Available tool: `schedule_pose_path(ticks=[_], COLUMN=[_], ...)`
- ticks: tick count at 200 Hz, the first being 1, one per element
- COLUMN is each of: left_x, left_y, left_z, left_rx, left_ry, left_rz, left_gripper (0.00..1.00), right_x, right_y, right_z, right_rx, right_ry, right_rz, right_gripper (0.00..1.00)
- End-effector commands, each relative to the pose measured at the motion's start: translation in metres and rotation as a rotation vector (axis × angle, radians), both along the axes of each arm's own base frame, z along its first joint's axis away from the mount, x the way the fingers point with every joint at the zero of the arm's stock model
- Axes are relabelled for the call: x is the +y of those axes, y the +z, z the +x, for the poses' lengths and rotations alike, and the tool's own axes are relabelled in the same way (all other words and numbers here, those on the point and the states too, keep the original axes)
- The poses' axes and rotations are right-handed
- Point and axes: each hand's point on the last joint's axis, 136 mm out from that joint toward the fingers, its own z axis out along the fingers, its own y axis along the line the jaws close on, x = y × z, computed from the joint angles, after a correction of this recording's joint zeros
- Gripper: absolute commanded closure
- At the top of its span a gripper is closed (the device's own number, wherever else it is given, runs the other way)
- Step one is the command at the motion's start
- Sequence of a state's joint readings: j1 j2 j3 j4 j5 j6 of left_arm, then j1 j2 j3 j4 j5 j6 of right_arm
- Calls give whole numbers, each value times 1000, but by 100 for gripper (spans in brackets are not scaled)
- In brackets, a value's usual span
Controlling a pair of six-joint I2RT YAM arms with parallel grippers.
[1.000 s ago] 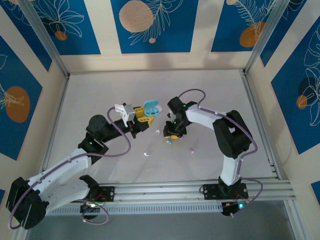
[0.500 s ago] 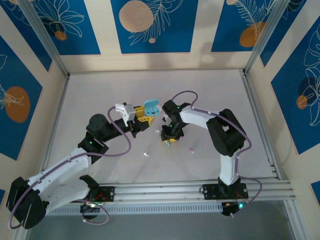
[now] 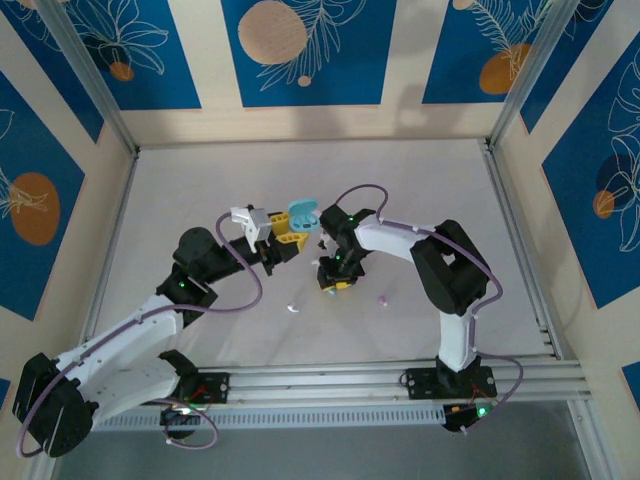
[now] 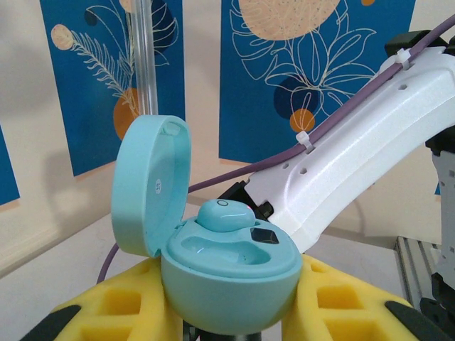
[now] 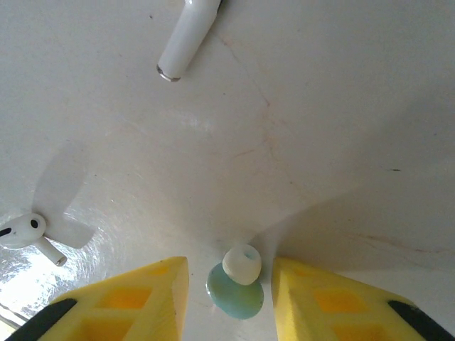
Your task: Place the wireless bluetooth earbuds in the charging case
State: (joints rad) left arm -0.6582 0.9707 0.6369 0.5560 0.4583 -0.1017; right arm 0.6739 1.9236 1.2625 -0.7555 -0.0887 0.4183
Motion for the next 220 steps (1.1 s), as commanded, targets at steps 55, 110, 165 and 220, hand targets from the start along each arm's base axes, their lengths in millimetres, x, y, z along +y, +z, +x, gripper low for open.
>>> schedule_pose_path(ticks=[55,110,165,220], left_x=[3,4,4,5], left_y=[23,24,25,26], left_z=[0,-1,-1,-2], left_rx=[-47,-51,-55,-56], left_ry=[12,12,12,14], left_rz=[-23,-24,-26,-27], left_gripper=[73,73,73,73], right_x=[13,6,9,26], right_y=[10,5,-4,-2], right_z=[8,10,0,-13], right_rx=[-7,-25,16,8], right_ry=[31,21,40,142], right_rz=[23,-46,-63,-34], right_gripper=[61,62,63,65])
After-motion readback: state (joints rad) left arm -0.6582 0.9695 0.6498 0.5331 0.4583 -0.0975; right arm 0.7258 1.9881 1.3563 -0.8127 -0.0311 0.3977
